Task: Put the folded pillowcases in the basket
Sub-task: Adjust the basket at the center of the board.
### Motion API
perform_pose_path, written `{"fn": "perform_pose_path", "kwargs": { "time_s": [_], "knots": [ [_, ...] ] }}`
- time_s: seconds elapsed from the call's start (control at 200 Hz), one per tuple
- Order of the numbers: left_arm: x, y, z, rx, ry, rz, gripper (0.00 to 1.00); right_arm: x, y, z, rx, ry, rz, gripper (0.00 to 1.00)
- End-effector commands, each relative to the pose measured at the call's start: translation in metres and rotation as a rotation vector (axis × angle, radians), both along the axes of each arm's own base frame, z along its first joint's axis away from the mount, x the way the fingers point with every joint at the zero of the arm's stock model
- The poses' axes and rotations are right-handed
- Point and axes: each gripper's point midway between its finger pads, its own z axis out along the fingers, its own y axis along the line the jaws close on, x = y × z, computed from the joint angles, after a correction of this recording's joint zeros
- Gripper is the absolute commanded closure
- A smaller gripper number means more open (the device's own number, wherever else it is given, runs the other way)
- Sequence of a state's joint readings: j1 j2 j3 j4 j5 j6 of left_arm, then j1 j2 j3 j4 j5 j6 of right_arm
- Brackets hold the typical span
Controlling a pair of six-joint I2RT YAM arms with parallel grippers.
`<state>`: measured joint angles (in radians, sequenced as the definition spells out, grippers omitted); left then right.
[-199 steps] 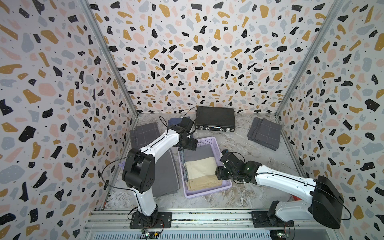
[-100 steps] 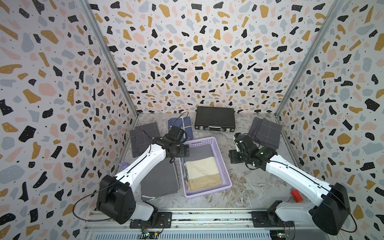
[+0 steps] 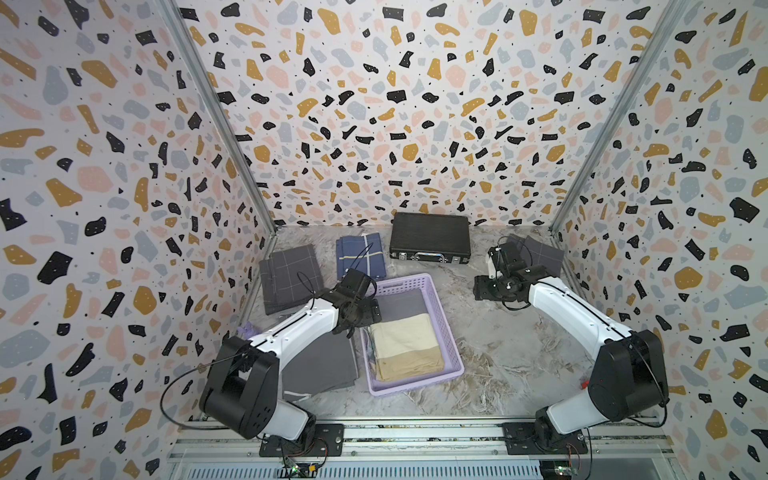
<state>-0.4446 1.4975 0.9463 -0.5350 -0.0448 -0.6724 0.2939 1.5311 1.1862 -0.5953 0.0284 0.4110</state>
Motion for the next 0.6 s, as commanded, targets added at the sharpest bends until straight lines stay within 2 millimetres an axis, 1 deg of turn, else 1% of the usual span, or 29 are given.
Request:
{"fn": "perform_pose_path", "kwargs": {
  "time_s": [0.0,0.04,0.095,0.11,0.155,0.235,0.385,0.436,0.456,0.491,0.516,0.541,0.561,0.596],
  "knots": [
    [0.016,-0.026,-0.002,-0.068,-0.025,-0.056,0.0,0.023,-0.071,0.005,-0.02,-0.016,-0.287,0.32],
    [0.017,-0.033,-0.003,-0.081,-0.028,-0.077,0.01,0.028,-0.091,0.002,-0.005,-0.008,-0.368,0.32],
    [0.02,-0.046,-0.003,-0.105,-0.043,-0.12,0.01,0.037,-0.11,0.0,0.015,-0.013,-0.435,0.33],
    [0.021,-0.05,-0.002,-0.112,-0.049,-0.134,0.01,0.039,-0.112,0.0,0.017,-0.016,-0.442,0.33],
    [0.023,-0.059,0.001,-0.119,-0.064,-0.168,0.01,0.047,-0.125,0.0,0.022,-0.02,-0.48,0.33],
    [0.029,-0.076,0.008,-0.13,-0.098,-0.239,0.0,0.063,-0.141,0.002,0.036,-0.029,-0.526,0.34],
    [0.043,-0.091,0.016,-0.139,-0.141,-0.309,0.0,0.102,-0.16,-0.002,0.058,-0.032,-0.553,0.39],
    [0.048,-0.095,0.019,-0.142,-0.151,-0.326,0.0,0.115,-0.164,-0.007,0.058,-0.014,-0.552,0.42],
    [0.05,-0.096,0.02,-0.144,-0.153,-0.332,0.0,0.12,-0.164,-0.012,0.058,0.001,-0.547,0.43],
    [0.052,-0.097,0.02,-0.139,-0.156,-0.336,0.0,0.129,-0.166,-0.016,0.052,0.012,-0.534,0.46],
    [0.054,-0.097,0.02,-0.13,-0.158,-0.335,0.0,0.133,-0.166,-0.025,0.043,0.038,-0.533,0.48],
    [0.055,-0.095,0.02,-0.122,-0.159,-0.33,0.0,0.138,-0.167,-0.03,0.038,0.047,-0.528,0.5],
    [0.055,-0.094,0.02,-0.116,-0.154,-0.327,0.0,0.141,-0.168,-0.032,0.038,0.052,-0.524,0.53],
    [0.055,-0.091,0.022,-0.108,-0.15,-0.319,0.0,0.146,-0.167,-0.045,0.039,0.082,-0.515,0.58]
  ]
}}
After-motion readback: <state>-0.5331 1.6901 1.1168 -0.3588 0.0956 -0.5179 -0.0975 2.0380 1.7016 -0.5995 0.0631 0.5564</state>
